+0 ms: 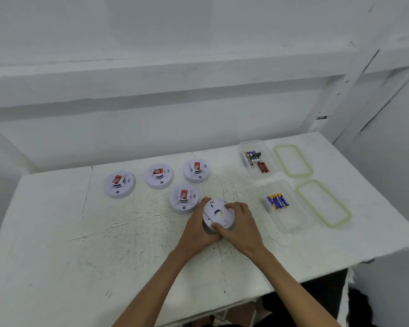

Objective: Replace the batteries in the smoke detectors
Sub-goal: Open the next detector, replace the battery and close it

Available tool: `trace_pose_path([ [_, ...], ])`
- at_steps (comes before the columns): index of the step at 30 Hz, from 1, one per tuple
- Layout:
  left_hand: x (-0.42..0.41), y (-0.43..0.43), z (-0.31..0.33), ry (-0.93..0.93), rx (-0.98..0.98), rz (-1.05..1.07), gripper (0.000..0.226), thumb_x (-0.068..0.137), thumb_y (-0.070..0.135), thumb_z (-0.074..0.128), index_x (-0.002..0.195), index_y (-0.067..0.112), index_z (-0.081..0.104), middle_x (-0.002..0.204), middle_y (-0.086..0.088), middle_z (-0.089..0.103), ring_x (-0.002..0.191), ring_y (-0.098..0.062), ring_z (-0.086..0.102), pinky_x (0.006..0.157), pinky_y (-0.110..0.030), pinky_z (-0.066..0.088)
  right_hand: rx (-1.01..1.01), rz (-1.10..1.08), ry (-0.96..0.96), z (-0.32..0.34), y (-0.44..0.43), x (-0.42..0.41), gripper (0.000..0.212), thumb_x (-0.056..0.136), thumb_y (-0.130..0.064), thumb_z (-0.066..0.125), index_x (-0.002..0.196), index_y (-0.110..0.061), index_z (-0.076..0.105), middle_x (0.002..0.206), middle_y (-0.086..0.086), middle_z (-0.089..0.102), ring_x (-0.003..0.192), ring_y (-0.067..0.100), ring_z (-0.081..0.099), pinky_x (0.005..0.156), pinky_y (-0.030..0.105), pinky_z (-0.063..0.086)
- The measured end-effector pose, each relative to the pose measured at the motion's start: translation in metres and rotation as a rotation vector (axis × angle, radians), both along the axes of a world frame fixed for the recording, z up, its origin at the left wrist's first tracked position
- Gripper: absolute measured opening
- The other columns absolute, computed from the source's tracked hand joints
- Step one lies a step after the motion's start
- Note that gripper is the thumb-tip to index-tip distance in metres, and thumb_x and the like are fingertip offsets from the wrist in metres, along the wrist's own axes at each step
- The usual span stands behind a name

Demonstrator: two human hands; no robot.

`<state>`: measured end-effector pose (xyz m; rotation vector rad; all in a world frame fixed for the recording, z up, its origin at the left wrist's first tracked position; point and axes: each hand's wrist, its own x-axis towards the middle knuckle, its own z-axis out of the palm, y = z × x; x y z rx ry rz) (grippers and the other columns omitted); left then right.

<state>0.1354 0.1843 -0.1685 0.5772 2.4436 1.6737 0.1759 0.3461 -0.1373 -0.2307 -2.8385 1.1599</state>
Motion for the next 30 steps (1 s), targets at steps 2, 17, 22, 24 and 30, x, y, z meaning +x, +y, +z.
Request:
trace_pose_path([
  [2, 0.001, 0.001, -0.002, -0.031, 0.015, 0.023, 0.088, 0.073, 0.019, 0.089, 0.139, 0.044, 0.036, 0.142, 0.032, 0.046, 0.133, 0.012, 0.044, 0.109, -0.011, 0.036, 0.019, 0.007, 0.003, -0.001, -0.001, -0.002, 0.079, 0.067, -0.069, 0.062, 0.131, -0.023, 0.050, 0.133, -0.005, 0.041, 0.121, 0.014, 0.044, 0.089, 0.021, 0.043],
  [17, -0.001, -0.004, -0.010, -0.161, -0.009, 0.071, 0.109, 0.071, 0.021, 0.092, 0.158, 0.015, 0.026, 0.137, 0.025, 0.050, 0.120, 0.020, 0.049, 0.093, -0.001, 0.039, 0.069, 0.084, 0.068, 0.004, 0.000, -0.010, 0.078, 0.068, -0.061, 0.061, 0.127, -0.010, 0.060, 0.138, 0.002, 0.052, 0.126, 0.018, 0.042, 0.097, 0.020, 0.037],
  [22, -0.001, -0.005, -0.012, -0.173, 0.004, 0.051, 0.117, 0.067, 0.031, 0.092, 0.159, 0.019, 0.021, 0.138, 0.030, 0.048, 0.121, 0.019, 0.050, 0.094, -0.001, 0.039, 0.081, 0.138, 0.057, 0.005, 0.005, -0.013, 0.078, 0.067, -0.059, 0.062, 0.128, -0.009, 0.059, 0.138, 0.001, 0.055, 0.128, 0.018, 0.042, 0.102, 0.028, 0.043],
  [24, -0.002, -0.005, -0.012, -0.175, 0.003, 0.047, 0.117, 0.065, 0.035, 0.091, 0.159, 0.020, 0.021, 0.137, 0.032, 0.048, 0.120, 0.020, 0.050, 0.093, -0.002, 0.040, 0.075, 0.138, 0.035, 0.006, 0.006, -0.012, 0.080, 0.067, -0.060, 0.061, 0.130, -0.010, 0.058, 0.140, -0.001, 0.054, 0.128, 0.015, 0.041, 0.102, 0.024, 0.040],
  [30, -0.002, -0.006, -0.013, -0.176, 0.001, 0.040, 0.118, 0.065, 0.034, 0.090, 0.160, 0.019, 0.022, 0.139, 0.025, 0.051, 0.122, 0.017, 0.050, 0.093, -0.002, 0.042, 0.063, 0.157, 0.015, 0.008, 0.006, -0.014, 0.071, 0.071, -0.045, 0.072, 0.130, -0.009, 0.057, 0.139, 0.002, 0.054, 0.127, 0.017, 0.042, 0.102, 0.027, 0.041],
])
